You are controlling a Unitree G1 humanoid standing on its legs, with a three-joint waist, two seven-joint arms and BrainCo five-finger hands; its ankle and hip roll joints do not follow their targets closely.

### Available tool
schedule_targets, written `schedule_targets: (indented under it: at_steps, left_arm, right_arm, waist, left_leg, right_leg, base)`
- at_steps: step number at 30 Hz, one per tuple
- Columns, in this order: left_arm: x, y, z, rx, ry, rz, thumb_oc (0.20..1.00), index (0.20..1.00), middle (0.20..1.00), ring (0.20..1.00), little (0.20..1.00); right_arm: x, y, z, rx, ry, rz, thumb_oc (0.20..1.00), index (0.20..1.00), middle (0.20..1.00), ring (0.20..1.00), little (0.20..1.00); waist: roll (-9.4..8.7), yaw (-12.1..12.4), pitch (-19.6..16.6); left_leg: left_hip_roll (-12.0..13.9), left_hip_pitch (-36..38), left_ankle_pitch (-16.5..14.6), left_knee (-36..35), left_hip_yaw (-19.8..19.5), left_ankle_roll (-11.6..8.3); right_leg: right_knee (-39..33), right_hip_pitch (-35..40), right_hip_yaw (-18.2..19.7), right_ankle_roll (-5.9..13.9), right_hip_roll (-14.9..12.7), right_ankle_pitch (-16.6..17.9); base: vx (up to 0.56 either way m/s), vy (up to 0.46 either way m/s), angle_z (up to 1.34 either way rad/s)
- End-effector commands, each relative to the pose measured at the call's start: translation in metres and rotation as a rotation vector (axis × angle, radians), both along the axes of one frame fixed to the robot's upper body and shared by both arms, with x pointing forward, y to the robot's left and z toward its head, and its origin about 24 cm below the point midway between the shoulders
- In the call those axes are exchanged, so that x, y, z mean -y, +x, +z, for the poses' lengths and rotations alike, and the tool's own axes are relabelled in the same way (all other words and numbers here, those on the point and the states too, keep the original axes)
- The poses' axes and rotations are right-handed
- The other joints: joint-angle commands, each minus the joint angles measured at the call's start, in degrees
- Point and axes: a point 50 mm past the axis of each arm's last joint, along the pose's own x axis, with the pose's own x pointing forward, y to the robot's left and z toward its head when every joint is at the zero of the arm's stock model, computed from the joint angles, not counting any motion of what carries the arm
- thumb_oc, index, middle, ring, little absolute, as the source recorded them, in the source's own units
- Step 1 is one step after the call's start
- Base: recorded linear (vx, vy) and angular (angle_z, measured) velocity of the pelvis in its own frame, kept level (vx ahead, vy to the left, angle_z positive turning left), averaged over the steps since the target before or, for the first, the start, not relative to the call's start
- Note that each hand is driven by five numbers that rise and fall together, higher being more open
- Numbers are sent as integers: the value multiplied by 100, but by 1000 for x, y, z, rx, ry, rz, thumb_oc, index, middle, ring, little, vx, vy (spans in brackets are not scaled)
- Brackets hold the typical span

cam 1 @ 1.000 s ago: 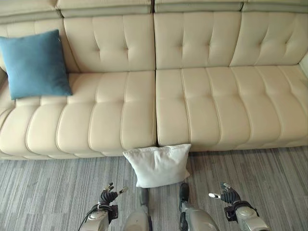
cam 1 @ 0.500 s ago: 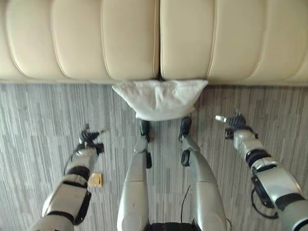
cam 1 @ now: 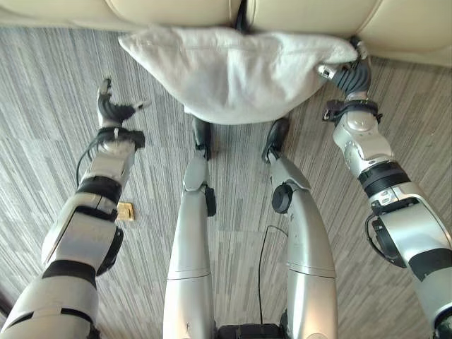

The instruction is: Pick up all the scattered cushions and arrange them neatly on the sofa.

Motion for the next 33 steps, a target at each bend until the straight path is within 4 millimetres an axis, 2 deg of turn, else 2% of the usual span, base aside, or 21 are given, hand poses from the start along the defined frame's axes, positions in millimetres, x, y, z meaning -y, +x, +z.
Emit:
schedule_targets:
  at_steps: [1, 3, 4, 5, 6, 7, 8, 9, 10, 11, 12, 13, 16, 18, 19, 21, 23, 25, 29, 31, 33]
  left_arm:
    - [40, -5, 23, 198, -96, -199, 1000, 1000, 1000, 1000, 1000]
    - [77, -9, 29, 254, -134, -371, 1000, 1000, 1000, 1000, 1000]
    - [94, -13, 31, 272, -156, -451, 1000, 1000, 1000, 1000, 1000]
    - [113, -16, 29, 280, -202, -534, 1000, 1000, 1000, 1000, 1000]
    - [128, -19, 26, 279, -247, -600, 1000, 1000, 1000, 1000, 1000]
    - [145, -21, 24, 274, -294, -660, 893, 893, 893, 893, 893]
    - [161, -24, 19, 259, -345, -724, 595, 595, 595, 595, 595]
    - [161, -24, 19, 256, -347, -725, 542, 542, 542, 542, 542]
    - [183, -32, 11, 243, -442, -821, 200, 200, 200, 200, 200]
    - [183, -32, 10, 240, -444, -822, 200, 200, 200, 200, 200]
    - [200, -39, 5, 221, -549, -912, 200, 200, 200, 200, 200]
    - [205, -42, 0, 210, -584, -941, 200, 200, 200, 200, 200]
    - [207, -46, -7, 201, -643, -972, 200, 200, 200, 200, 200]
    - [201, -54, -13, 221, -700, -995, 200, 200, 200, 200, 200]
    - [201, -54, -14, 219, -701, -994, 200, 200, 200, 200, 200]
    - [187, -64, -19, 262, -715, -978, 200, 200, 200, 200, 200]
    - [187, -67, -26, 248, -716, -978, 200, 200, 200, 200, 200]
    - [177, -76, -34, 264, -711, -960, 200, 200, 200, 200, 200]
    - [166, -88, -58, 230, -714, -929, 200, 200, 200, 200, 200]
    - [164, -91, -64, 219, -729, -924, 200, 200, 200, 200, 200]
    - [158, -105, -90, 164, -790, -906, 200, 200, 200, 200, 200]
  right_arm:
    - [-41, -9, 2, 82, 24, 179, 1000, 1000, 1000, 1000, 1000]
    - [-55, -12, 0, 100, 45, 256, 1000, 1000, 1000, 1000, 1000]
    - [-62, -14, -2, 101, 64, 300, 539, 539, 539, 539, 539]
    - [-69, -15, -4, 105, 81, 340, 200, 200, 200, 200, 200]
    - [-74, -16, -9, 97, 118, 380, 200, 200, 200, 200, 200]
    - [-81, -18, -10, 98, 154, 423, 200, 200, 200, 200, 200]
    - [-85, -19, -13, 93, 186, 460, 200, 200, 200, 200, 200]
    - [-85, -18, -14, 91, 186, 459, 200, 200, 200, 200, 200]
    - [-94, -23, -17, 100, 258, 530, 200, 200, 200, 200, 200]
    - [-93, -23, -18, 98, 259, 530, 200, 200, 200, 200, 200]
    - [-98, -27, -24, 106, 343, 592, 200, 200, 200, 200, 200]
    - [-99, -28, -27, 105, 377, 618, 200, 200, 200, 200, 200]
    - [-102, -33, -33, 111, 446, 667, 200, 200, 200, 200, 200]
    - [-104, -44, -41, 137, 516, 736, 200, 200, 200, 200, 200]
    - [-104, -44, -42, 135, 517, 736, 200, 200, 200, 200, 200]
    - [-101, -57, -53, 150, 529, 768, 200, 200, 200, 200, 200]
    - [-103, -62, -62, 126, 516, 778, 200, 200, 200, 200, 200]
    - [-98, -73, -82, 91, 507, 778, 200, 200, 200, 200, 200]
    - [-92, -91, -116, 3, 508, 781, 200, 200, 200, 200, 200]
    - [-90, -95, -121, -5, 511, 779, 200, 200, 200, 200, 200]
    - [-83, -111, -144, -61, 525, 773, 200, 200, 200, 200, 200]
  waist:
    - [8, 96, -455]
    - [32, 94, -558]
    - [39, 85, -593]
    - [48, 77, -646]
    - [65, 76, -726]
    - [73, 64, -775]
    - [78, 57, -835]
    - [81, 62, -846]
    - [97, 53, -926]
    - [97, 58, -936]
    - [105, 47, -1004]
    - [114, 46, -1033]
    - [112, 45, -1055]
    - [120, 33, -1072]
    - [118, 32, -1060]
    - [119, 24, -1077]
    - [113, 18, -1051]
    - [86, 7, -1144]
    - [69, 7, -1269]
    - [72, 7, -1315]
    - [84, 13, -1501]
  left_leg:
    - [-39, -76, -1125, 706, -42, -135]
    - [-72, -156, -1134, 733, -35, -113]
    - [-83, -160, -1134, 714, -26, -108]
    - [-105, -162, -1132, 691, -37, -95]
    - [-110, -154, -1132, 649, -22, -85]
    - [-122, -140, -1126, 627, -8, -77]
    - [-142, -109, -1120, 591, -3, -68]
    - [-142, -102, -1117, 581, -2, -67]
    - [-159, -16, -1115, 505, 2, -56]
    - [-158, -6, -1112, 495, 5, -56]
    - [-167, 136, -1096, 350, 17, -58]
    - [-166, 244, -1080, 250, 25, -59]
    - [-154, 531, -1041, 44, 12, -67]
    - [-120, 1025, -968, -296, 7, -104]
    - [-119, 1069, -958, -324, 8, -105]
    - [-117, 1696, -885, -708, 15, -166]
    - [-126, 1913, -858, -773, 17, -155]
    - [-190, 2579, -561, -1228, 55, -199]
    - [-190, 3699, -409, -1777, 83, -281]
    - [-174, 3980, -398, -1875, 73, -289]
    - [-78, 5003, -339, -2251, 124, -325]
  right_leg:
    - [420, 183, 279, 839, -154, -954]
    - [464, 97, 286, 836, -136, -960]
    - [439, 96, 289, 836, -130, -956]
    - [435, 78, 299, 833, -117, -955]
    - [397, 72, 311, 835, -106, -944]
    - [384, 76, 324, 832, -87, -937]
    - [349, 98, 342, 826, -71, -926]
    - [343, 103, 343, 826, -71, -924]
    - [273, 161, 373, 812, -45, -908]
    - [265, 170, 374, 812, -43, -904]
    - [147, 292, 382, 811, -5, -876]
    - [50, 385, 390, 814, 14, -855]
    - [-176, 668, 394, 812, 44, -791]
    - [-478, 1104, 417, 834, 75, -693]
    - [-501, 1146, 416, 834, 78, -684]
    - [-896, 1685, 432, 854, 95, -574]
    - [-1011, 1902, 414, 846, 86, -519]
    - [-1493, 2530, 350, 827, 117, -246]
    - [-2046, 3620, 266, 850, 152, -138]
    - [-2161, 3890, 263, 849, 159, -126]
    - [-2542, 4961, 225, 855, 189, -124]
  base:
    - [21, 27, 3]
    - [11, 38, 1]
    - [1, 42, -1]
    - [-9, 45, -1]
    - [-8, 43, -1]
    - [-14, 34, -1]
    - [0, 0, 0]
    - [0, 0, 0]
    - [0, 0, 0]
    - [-20, 33, -3]
    - [-22, 19, -4]
    - [-33, 24, -8]
    - [-34, -4, -7]
    - [-35, -9, -5]
    - [-33, -22, -3]
    - [-37, -32, -8]
    - [-24, -22, -7]
    - [-77, -40, -4]
    - [34, -45, -6]
    - [76, -55, -8]
    - [159, -105, -13]
